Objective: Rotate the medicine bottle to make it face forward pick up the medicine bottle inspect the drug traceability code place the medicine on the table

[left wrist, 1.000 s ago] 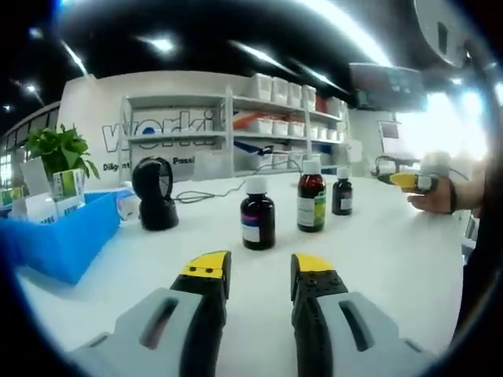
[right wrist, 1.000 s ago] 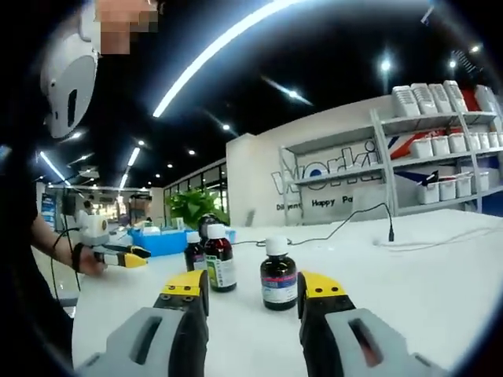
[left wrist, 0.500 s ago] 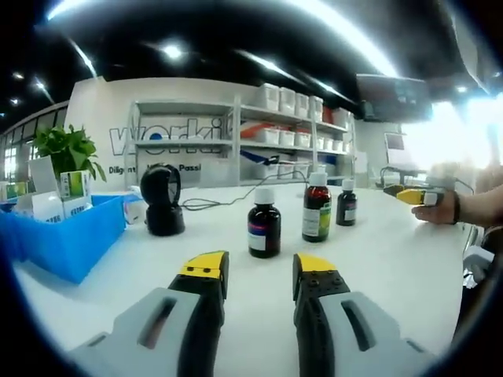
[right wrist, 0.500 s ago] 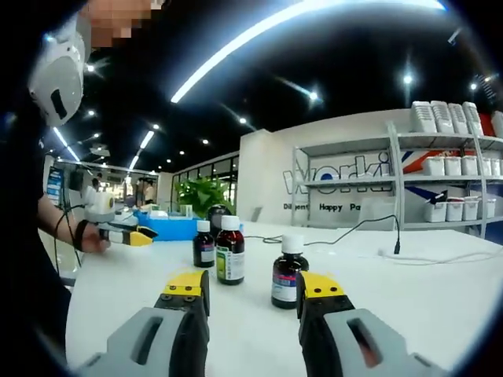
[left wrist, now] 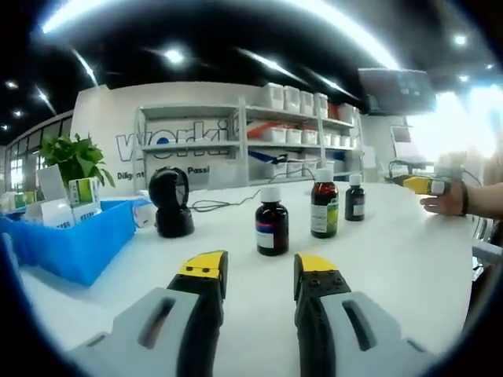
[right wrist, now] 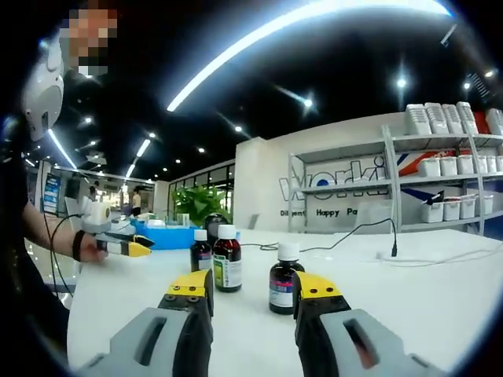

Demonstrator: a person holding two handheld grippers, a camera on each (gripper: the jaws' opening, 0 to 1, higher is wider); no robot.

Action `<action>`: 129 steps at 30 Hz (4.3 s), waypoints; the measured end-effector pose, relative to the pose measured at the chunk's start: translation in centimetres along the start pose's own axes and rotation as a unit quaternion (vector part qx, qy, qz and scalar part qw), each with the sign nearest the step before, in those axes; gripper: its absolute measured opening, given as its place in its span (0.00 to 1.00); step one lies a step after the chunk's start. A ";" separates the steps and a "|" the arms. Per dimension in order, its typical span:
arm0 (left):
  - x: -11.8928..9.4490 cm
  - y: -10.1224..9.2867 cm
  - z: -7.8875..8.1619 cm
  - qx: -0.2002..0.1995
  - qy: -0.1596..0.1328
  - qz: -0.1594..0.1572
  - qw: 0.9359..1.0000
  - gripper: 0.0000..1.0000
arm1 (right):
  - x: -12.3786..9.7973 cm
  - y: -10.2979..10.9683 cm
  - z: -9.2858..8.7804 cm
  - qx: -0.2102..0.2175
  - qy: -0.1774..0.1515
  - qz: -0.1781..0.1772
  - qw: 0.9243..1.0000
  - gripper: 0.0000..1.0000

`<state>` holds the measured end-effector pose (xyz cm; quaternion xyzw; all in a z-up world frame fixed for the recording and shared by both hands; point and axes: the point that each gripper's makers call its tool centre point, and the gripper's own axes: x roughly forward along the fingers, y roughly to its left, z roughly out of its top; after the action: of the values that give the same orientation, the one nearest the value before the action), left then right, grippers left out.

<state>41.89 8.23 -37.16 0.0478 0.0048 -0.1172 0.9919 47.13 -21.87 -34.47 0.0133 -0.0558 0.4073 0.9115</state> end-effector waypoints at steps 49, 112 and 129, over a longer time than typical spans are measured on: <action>10.0 -1.0 1.7 -0.124 0.038 0.110 0.985 0.42 | 0.5 1.1 -1.4 -0.036 0.042 -0.001 0.998 0.30; 11.9 -3.1 0.7 -0.037 0.046 -0.182 0.982 0.24 | 0.6 0.6 -2.0 -0.045 0.057 -0.012 0.997 0.26; 10.6 -2.9 1.1 -0.049 0.036 -0.156 0.986 0.31 | 0.5 0.4 -2.2 -0.048 0.061 -0.018 0.997 0.26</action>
<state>51.58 2.88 -36.55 0.0025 0.0540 -0.2687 0.9617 47.35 -21.06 -36.60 -0.0541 -0.0189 0.3877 0.9200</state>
